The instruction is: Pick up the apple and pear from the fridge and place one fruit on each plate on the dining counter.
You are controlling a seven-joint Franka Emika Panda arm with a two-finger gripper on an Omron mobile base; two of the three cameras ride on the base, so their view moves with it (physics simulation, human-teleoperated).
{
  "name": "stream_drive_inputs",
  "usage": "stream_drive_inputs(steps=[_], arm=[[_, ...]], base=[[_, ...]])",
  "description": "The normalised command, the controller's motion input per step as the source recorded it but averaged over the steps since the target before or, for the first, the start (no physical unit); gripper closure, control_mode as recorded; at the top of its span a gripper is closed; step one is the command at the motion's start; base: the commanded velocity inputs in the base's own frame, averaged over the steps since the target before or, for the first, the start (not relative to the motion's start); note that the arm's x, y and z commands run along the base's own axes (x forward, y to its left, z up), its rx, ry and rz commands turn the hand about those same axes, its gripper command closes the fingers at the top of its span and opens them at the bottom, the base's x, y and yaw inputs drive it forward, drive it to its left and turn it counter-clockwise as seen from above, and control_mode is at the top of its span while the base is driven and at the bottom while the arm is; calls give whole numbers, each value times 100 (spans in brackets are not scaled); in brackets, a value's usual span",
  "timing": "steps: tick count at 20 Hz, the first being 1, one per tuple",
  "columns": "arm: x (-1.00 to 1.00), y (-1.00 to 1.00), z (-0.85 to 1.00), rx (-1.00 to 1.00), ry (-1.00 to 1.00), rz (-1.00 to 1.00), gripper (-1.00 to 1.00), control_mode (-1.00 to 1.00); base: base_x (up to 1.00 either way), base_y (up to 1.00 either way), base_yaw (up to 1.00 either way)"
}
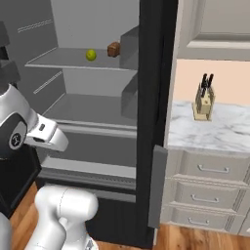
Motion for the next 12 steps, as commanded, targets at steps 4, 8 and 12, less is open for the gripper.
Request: stream_drive_inputs(steps=[4, 8, 12], arm=[[0, 0, 0, 0, 0, 0, -100, 100], [0, 0, 0, 0, 0, 0, -100, 100], [0, 0, 0, 0, 0, 0, -100, 100]], base=[[47, 17, -7], [74, -6, 0], [1, 0, 0]])
